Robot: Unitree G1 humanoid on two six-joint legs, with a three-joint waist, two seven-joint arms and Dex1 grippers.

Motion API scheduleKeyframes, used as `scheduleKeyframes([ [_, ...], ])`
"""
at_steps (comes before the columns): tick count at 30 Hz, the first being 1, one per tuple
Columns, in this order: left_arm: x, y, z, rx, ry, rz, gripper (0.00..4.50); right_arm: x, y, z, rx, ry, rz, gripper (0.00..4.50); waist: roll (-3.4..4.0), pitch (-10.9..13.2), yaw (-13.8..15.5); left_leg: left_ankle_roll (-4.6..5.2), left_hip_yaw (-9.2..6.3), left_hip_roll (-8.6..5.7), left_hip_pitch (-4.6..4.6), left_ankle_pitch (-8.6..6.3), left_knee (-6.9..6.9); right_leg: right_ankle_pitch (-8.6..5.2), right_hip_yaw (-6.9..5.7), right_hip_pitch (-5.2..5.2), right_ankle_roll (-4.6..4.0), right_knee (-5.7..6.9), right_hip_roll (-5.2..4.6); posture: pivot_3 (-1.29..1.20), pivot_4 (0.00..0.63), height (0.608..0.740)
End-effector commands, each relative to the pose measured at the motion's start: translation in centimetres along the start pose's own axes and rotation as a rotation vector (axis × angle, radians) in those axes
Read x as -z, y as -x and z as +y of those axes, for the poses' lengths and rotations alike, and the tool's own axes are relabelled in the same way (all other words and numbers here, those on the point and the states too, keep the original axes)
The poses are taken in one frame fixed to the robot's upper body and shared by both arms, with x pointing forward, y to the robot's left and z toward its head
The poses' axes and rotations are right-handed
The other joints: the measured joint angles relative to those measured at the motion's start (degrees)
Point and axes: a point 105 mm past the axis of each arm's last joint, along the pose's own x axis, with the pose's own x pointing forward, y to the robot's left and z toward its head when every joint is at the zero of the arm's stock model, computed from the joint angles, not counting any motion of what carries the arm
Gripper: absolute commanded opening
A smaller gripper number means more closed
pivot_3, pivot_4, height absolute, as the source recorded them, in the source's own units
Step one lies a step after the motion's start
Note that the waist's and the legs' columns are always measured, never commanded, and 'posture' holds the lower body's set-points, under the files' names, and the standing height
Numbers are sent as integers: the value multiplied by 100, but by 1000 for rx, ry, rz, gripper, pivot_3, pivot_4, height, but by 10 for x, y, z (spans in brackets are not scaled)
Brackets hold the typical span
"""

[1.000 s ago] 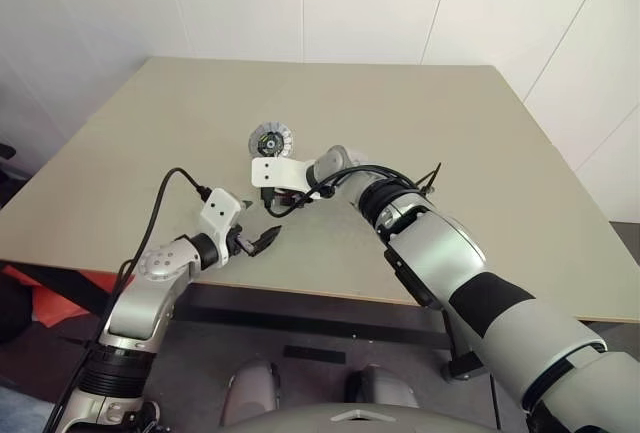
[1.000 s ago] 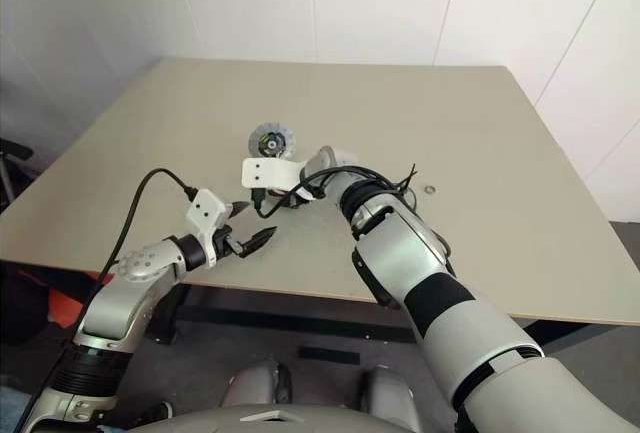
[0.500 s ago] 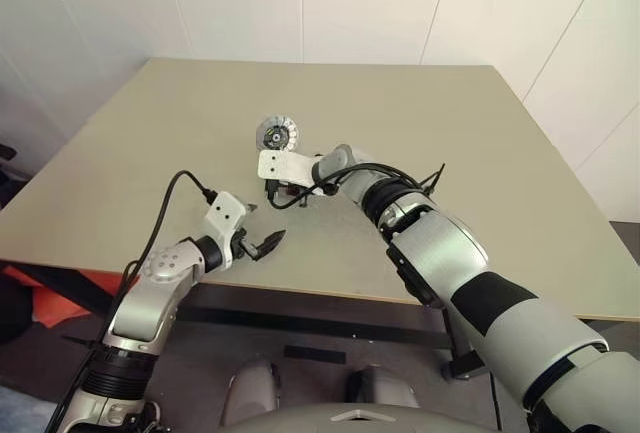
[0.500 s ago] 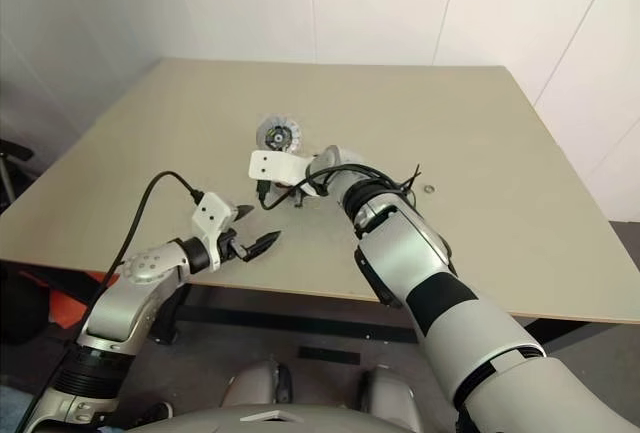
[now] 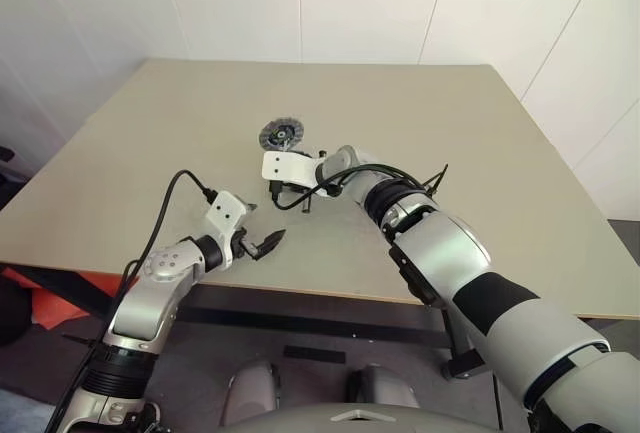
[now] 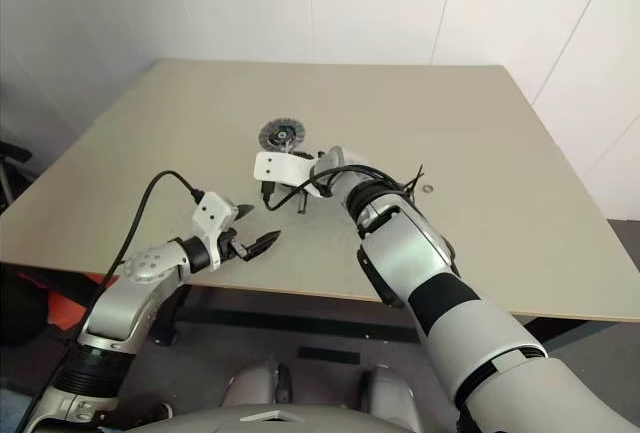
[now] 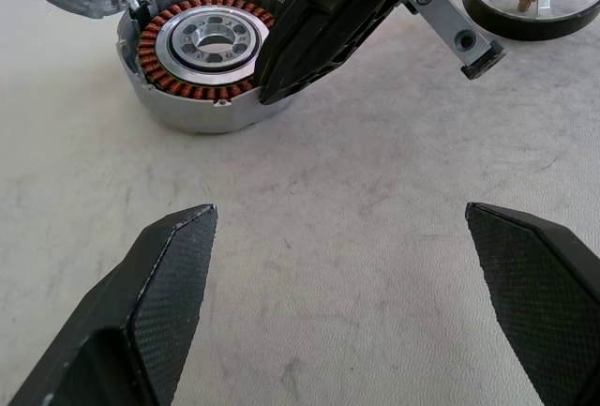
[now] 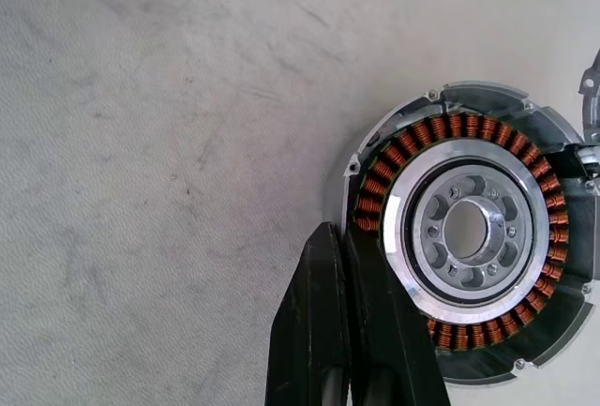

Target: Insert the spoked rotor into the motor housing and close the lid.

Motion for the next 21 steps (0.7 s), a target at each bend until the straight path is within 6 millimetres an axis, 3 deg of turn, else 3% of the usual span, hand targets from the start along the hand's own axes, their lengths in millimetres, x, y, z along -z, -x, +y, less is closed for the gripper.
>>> scheduleKeyframes([
  [1,-10,-2,1,-10,-23,-38,4500,-35,13,-15,-7,-220,-202,23,0,0,-4,0,0,0,-2,0,0,0,0,-2,0,0,0,0,0,740],
  [4,-9,-2,-1,-14,-15,-39,4500,-50,26,-25,-42,-368,-321,23,0,0,-12,0,2,1,-14,0,0,20,0,-13,-36,-1,0,0,0,740],
  [7,-7,-1,-1,-21,-9,-39,4500,-45,38,-34,-61,-476,-362,23,0,0,0,3,2,4,-46,-1,0,17,-3,-43,-48,-3,3,0,0,740],
  [11,-8,-2,1,-24,-9,-42,4500,-22,49,-39,-71,-508,-335,23,0,1,37,13,2,2,-72,-7,1,13,-8,-58,-50,-9,2,0,0,740],
  [18,-10,-5,6,-12,-21,-44,4500,35,64,-36,-71,-382,-201,23,-2,2,138,11,2,2,-62,-5,7,12,-8,-49,-47,-8,1,0,0,740],
  [21,-10,-8,6,2,-25,-43,4500,45,69,-32,-95,-387,-191,23,-2,2,159,5,1,4,-59,-1,6,12,-8,-49,-47,-2,2,0,0,740],
])
